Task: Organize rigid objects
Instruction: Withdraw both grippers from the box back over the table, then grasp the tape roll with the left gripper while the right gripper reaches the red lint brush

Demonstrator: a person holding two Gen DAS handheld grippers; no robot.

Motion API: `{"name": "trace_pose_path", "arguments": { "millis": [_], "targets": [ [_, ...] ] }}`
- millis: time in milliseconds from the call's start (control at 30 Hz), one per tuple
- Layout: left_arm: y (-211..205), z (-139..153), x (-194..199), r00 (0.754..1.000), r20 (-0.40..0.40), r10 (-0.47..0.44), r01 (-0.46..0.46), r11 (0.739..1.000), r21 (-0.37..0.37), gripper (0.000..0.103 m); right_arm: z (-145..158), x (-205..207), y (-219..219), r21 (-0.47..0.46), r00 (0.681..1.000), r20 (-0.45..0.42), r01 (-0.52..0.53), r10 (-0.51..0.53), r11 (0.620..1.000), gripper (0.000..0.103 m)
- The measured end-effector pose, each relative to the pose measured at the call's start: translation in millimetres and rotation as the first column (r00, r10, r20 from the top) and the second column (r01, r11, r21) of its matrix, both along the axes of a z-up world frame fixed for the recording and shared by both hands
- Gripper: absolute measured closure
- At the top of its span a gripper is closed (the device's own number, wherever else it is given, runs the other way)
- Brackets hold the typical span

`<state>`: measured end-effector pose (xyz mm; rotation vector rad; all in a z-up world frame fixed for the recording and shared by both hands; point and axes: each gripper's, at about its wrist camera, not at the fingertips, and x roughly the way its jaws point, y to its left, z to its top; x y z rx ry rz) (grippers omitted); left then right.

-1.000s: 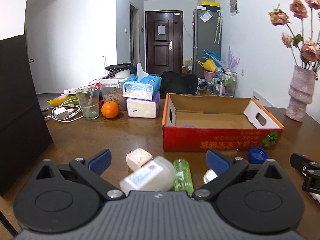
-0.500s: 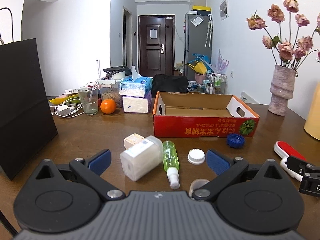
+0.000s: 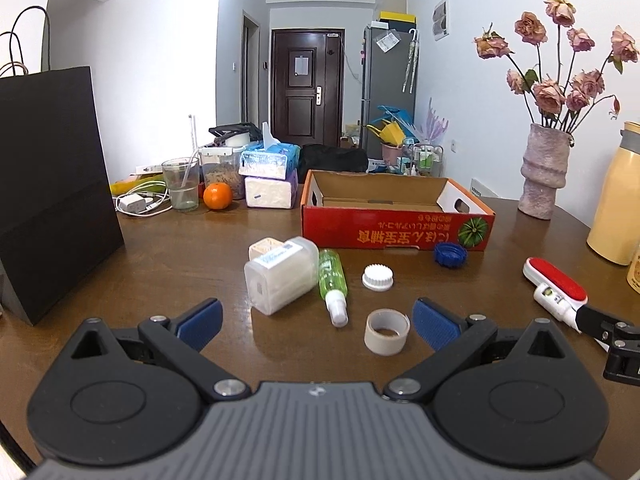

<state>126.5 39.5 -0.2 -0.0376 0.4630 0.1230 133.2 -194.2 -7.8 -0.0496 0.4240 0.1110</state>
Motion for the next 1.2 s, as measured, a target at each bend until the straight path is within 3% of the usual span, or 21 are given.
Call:
{"name": "trace_pose_path", "arguments": {
  "millis": [633,1200],
  "targets": [
    [-17,-18,2,0.998,-0.047,-0.034,0.034,0.999,-0.017,0.000,-13,-5,-23,0.003,0.998,-0.011,0.069,-0.069,0.998,0.000],
    [-34,-51,55,0.990,-0.127,-0.056,0.052,0.998,-0.032,0.000,-39,30,-49,-0.004,0.992,-0.069,0.103,-0.103,0.995,0.000]
  ]
}}
